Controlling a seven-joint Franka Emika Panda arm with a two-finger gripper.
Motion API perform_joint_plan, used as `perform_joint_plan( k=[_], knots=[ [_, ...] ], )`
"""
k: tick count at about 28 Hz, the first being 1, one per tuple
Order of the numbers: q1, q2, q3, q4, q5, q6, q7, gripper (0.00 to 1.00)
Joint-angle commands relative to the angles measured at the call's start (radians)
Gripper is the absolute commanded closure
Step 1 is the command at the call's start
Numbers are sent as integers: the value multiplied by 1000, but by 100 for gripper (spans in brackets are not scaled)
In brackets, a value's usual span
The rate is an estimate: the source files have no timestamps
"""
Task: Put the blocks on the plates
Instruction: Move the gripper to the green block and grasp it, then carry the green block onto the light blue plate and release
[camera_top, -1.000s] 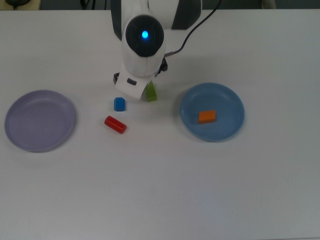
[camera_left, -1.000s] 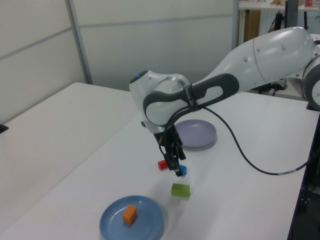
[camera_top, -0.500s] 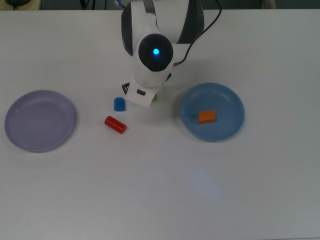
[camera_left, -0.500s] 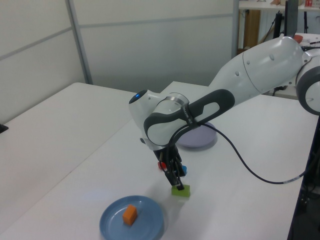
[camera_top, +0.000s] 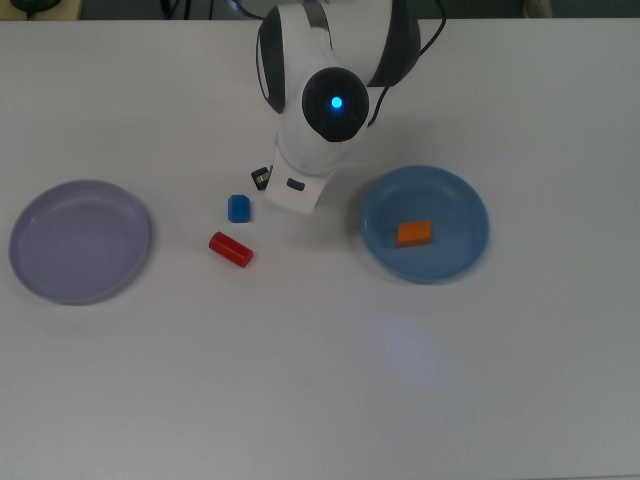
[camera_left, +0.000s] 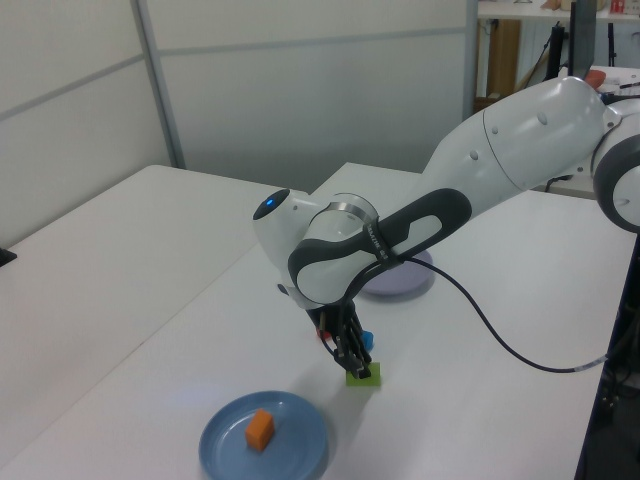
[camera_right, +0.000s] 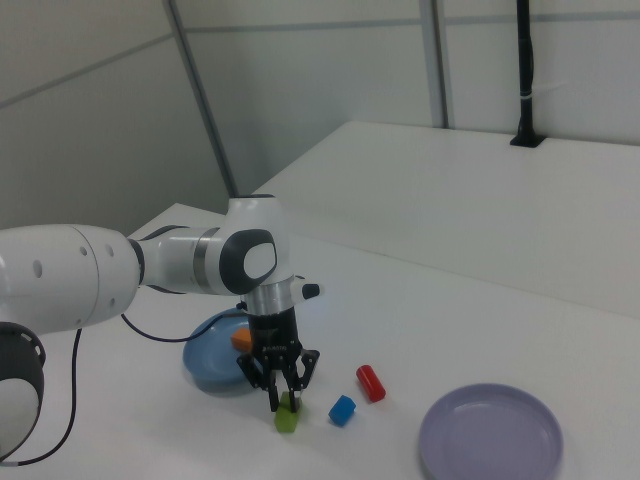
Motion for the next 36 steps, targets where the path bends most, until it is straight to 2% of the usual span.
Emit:
perform_joint_plan(
  k=[1,5,11,17,23,24,27,30,36],
  knots=[
    [20,-24,-5,-49,-41,40,21,81],
    [19,-26,-5,-48,-41,41,21,85],
    [17,-75,-5,-35,-30,29,21,82],
    [48,-101,22,-5,-19,33,72,81],
    [169,-47,33,61,-27,70,185,76],
    [207,-23,33,81,-36,98,222,76],
    [250,22,33,110,-39,142,280,76],
    [275,62,33,147,-41,178,342,76],
    [276,66,33,152,-39,227,363,73]
  ],
)
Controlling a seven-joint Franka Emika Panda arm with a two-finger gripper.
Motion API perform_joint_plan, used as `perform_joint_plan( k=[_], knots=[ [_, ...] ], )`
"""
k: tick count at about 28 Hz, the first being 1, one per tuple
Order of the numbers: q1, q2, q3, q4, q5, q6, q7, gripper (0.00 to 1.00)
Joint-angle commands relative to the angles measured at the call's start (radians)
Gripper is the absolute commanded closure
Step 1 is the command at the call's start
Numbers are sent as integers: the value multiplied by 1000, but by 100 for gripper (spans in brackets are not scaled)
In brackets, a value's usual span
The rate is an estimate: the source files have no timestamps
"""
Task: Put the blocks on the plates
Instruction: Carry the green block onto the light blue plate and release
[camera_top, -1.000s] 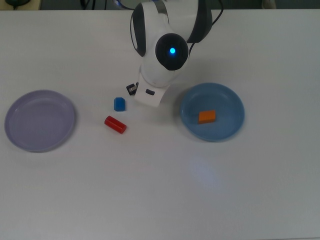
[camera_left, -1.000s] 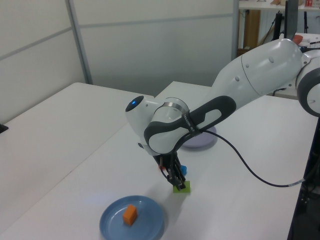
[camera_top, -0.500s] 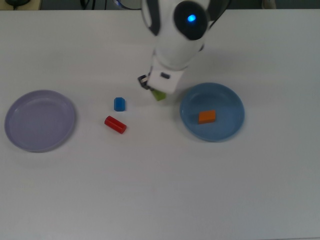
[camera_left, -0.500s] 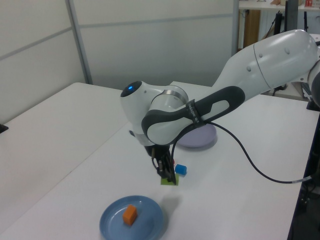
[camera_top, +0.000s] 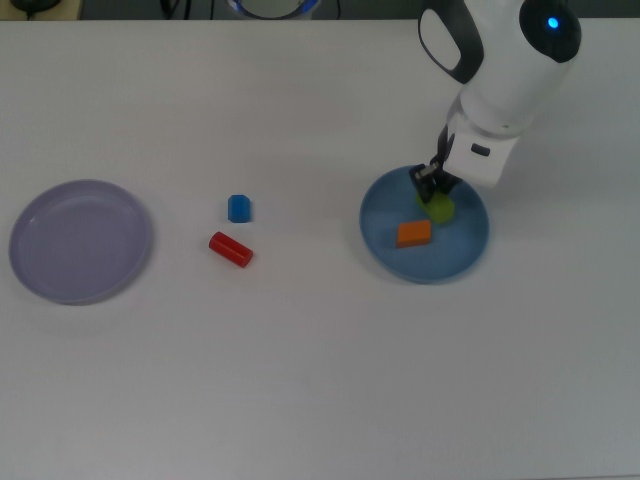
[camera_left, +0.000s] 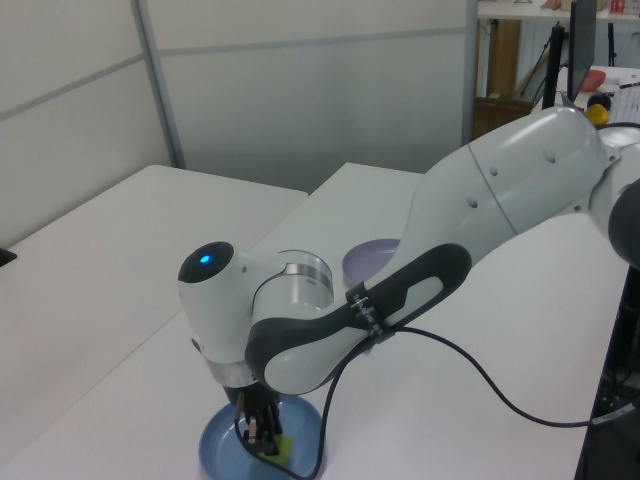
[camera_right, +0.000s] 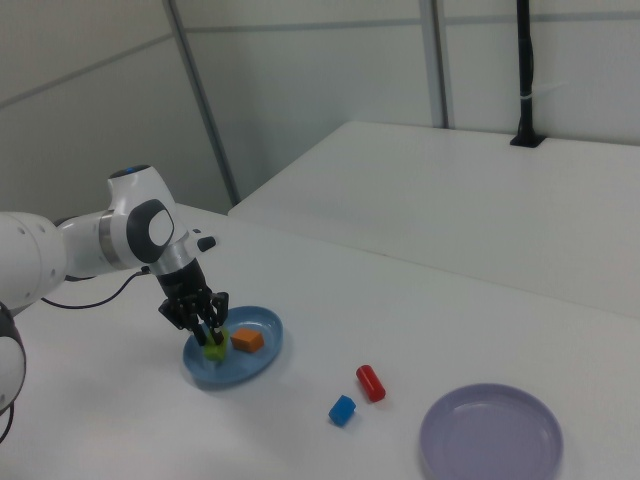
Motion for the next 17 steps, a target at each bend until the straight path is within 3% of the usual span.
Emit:
perform_joint_plan(
  k=[1,2,3,4,13,17],
  knots=[
    [-9,12,-9,29,-16,30,19,68],
    [-9,12,-9,29,-16,30,18,57],
    [-9,12,-9,31,-13,30,19,10],
    [-9,10,-10,29,-16,30,18,0],
    [-27,-34,-32,28,-8,11,8,0],
    [-99,-57,-59,29,0,-39,-60,0]
  ],
)
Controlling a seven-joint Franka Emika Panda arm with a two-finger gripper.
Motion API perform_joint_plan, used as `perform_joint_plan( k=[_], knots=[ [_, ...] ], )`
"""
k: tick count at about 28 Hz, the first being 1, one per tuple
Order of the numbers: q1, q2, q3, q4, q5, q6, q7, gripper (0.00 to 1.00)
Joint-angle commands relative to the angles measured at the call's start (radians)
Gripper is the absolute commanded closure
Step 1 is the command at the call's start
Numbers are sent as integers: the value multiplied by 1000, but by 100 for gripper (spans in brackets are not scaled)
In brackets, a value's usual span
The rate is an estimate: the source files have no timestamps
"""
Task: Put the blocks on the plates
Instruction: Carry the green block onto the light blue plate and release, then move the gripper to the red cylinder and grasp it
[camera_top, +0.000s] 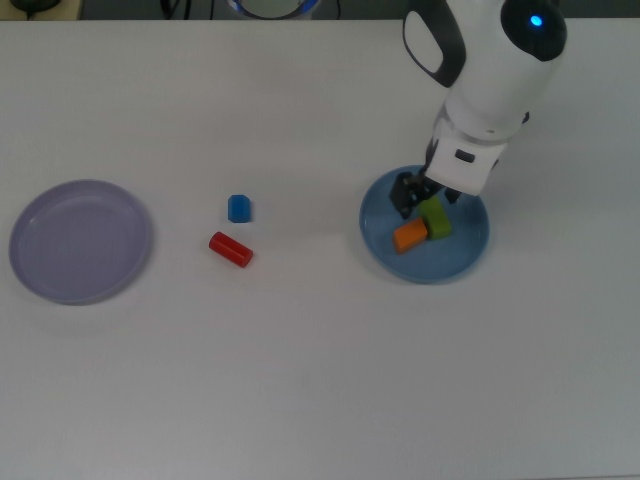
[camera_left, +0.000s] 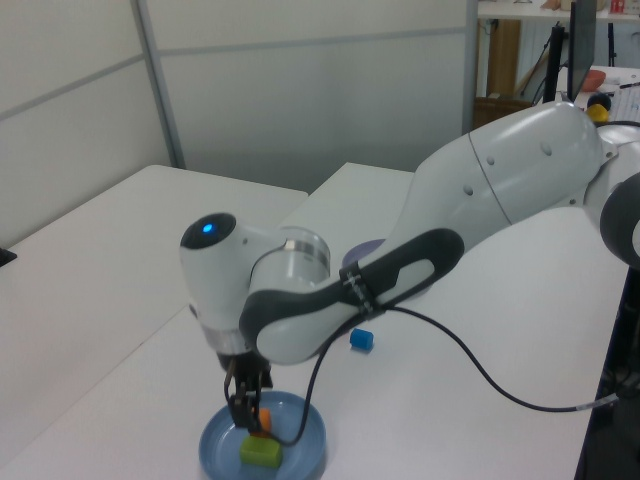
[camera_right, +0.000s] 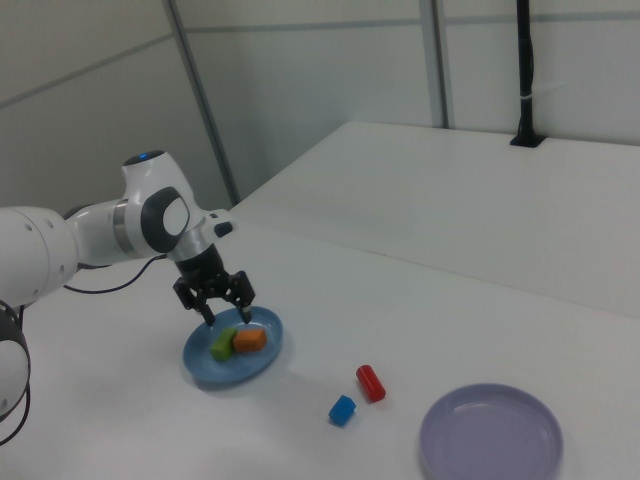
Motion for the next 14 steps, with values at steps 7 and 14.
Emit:
perform_joint_plan(
  k=[7,14],
  knots=[
    [-203,-48,-23,-11,0,-48,-214,0],
    [-323,-8,-25,-13,-11,-36,-547,0]
  ],
)
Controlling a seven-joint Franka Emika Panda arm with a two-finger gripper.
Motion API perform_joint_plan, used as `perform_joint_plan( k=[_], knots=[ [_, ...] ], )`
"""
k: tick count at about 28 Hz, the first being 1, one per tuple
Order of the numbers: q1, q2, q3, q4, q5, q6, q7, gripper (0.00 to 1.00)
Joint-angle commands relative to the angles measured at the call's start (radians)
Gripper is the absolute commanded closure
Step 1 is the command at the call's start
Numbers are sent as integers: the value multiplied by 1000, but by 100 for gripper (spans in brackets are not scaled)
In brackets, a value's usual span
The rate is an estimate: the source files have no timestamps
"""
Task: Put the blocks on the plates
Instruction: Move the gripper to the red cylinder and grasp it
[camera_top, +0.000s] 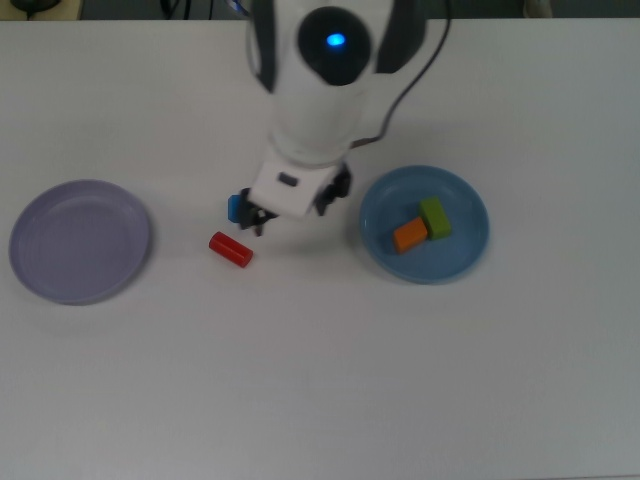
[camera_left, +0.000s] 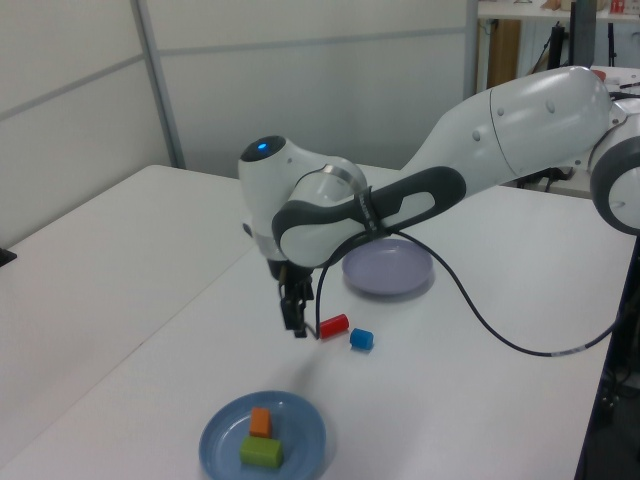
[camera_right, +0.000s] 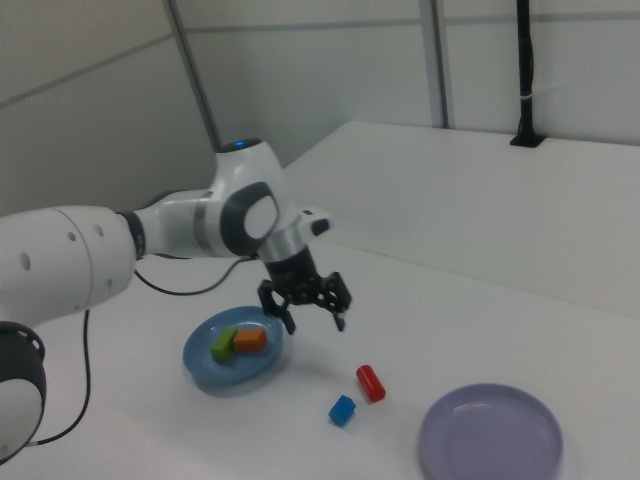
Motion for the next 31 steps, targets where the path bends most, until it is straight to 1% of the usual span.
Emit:
perform_joint_plan(
  k=[1,3,5,6,8,10,11,14,15,16,17,18,21,22,28,31],
  knots=[
    [-66,41,3,-8,-14,-4,-271,0],
    [-72,53,3,-8,-17,-3,-328,0],
    [-72,70,3,-8,-25,6,-354,0],
    [-74,79,3,-8,-48,20,-360,0],
    [-77,85,3,-8,-75,32,-362,0],
    [-84,96,3,-8,-85,40,-357,0],
    [-89,99,3,-8,-80,42,-357,8],
    [-97,99,3,-8,-82,42,-359,21],
    [-98,99,3,-8,-83,42,-359,29],
    [-101,101,3,-8,-80,42,-356,38],
    [-101,104,3,-8,-82,42,-353,52],
    [-101,104,3,-8,-83,43,-351,55],
    [-101,105,3,-8,-85,46,-351,59],
    [-101,105,3,-8,-85,46,-351,62],
    [-101,124,3,-6,-91,48,-353,62],
    [-101,125,3,-6,-91,48,-353,67]
  ],
)
